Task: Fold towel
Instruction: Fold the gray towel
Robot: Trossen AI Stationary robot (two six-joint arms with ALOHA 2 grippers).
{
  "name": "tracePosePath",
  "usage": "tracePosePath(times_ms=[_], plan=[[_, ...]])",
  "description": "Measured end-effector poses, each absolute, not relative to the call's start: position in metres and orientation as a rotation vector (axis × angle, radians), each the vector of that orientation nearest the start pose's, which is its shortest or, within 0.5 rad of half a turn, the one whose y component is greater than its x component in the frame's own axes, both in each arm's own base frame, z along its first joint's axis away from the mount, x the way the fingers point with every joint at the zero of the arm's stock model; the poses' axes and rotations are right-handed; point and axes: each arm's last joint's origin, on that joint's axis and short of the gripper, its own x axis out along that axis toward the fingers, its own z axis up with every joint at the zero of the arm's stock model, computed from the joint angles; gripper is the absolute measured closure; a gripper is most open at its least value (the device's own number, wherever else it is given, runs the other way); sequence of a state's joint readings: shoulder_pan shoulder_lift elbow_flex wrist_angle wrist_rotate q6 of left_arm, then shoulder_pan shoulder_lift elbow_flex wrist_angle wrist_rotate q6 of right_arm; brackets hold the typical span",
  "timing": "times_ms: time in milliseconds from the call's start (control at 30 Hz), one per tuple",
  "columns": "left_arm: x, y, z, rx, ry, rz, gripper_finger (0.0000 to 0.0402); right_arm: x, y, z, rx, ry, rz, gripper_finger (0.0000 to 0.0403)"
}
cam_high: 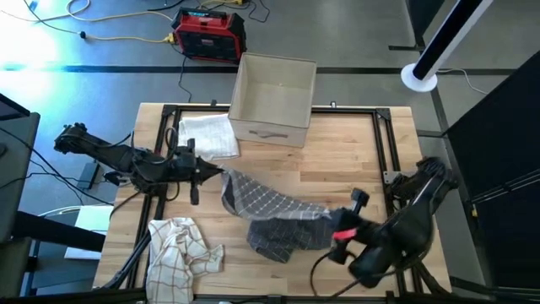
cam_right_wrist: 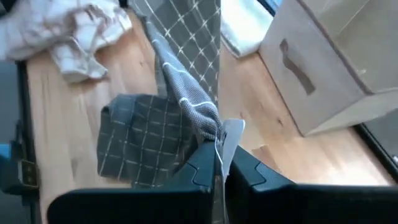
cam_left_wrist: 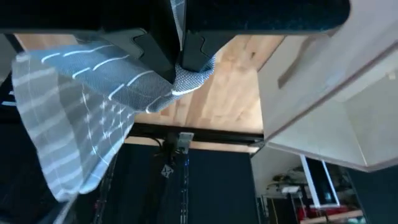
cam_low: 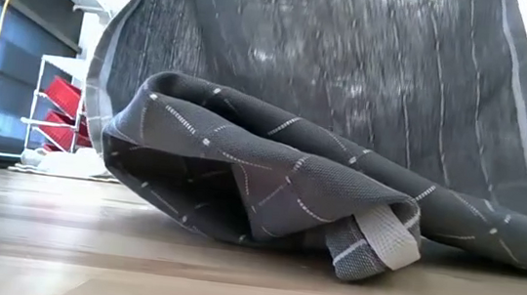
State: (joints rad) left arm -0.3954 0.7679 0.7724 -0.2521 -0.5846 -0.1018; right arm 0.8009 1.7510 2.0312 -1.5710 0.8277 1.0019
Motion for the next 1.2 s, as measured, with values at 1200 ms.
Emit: tracePosePath(times_ms=[1200], plan=[[0.101,-0.026,0.493,0.381,-0.275,0.283,0.0402,0.118,0.085,0.563,-0.286,0.099,-0.475,0.0403]])
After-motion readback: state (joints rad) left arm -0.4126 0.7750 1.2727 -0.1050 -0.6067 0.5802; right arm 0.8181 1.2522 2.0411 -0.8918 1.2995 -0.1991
